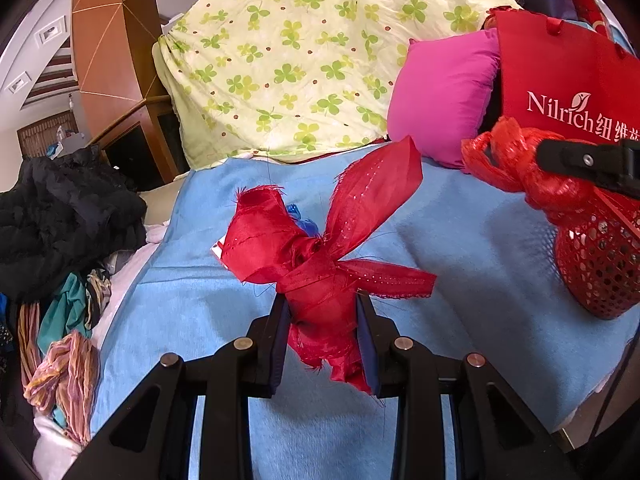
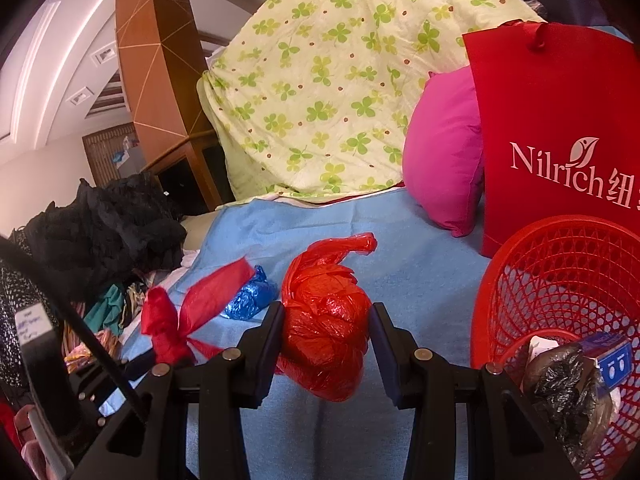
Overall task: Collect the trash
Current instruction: 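Hold the red bags in both tools above the blanket, then carry both red bags to the red wastebasket and release them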
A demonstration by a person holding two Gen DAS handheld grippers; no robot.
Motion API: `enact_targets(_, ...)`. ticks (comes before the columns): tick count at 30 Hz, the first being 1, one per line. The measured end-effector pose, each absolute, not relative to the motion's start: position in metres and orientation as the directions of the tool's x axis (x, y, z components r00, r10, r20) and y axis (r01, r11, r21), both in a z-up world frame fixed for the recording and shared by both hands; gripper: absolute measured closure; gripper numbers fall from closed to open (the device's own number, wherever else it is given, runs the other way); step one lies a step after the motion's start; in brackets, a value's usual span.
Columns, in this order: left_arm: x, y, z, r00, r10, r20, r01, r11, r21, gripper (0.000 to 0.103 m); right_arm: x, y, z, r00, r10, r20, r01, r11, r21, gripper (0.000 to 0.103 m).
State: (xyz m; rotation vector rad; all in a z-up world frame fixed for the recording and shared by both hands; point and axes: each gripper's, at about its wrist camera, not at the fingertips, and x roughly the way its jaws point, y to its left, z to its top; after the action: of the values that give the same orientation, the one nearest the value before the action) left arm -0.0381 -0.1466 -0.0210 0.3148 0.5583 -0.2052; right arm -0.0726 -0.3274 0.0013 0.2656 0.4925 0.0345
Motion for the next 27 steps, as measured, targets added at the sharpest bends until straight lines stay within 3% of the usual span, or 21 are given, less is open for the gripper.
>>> enact_targets(18, -0.089, -0.142, 0.022, 0.864, -0.087, -0.496, 0.252, 0.927, 0.277, 0.069, -0.093, -0.319, 0.006, 0.912, 0.115, -0.393, 0.006, 0.956, 0.294, 0.057)
enact_targets(27, -0.108, -0.138, 0.046, 0.887, -0.092, -0.452, 0.244, 0.925, 0.292, 0.069, -0.142, -0.321, 0.020, 0.936, 0.153, -0.318, -0.035, 0.936, 0.350, 0.057)
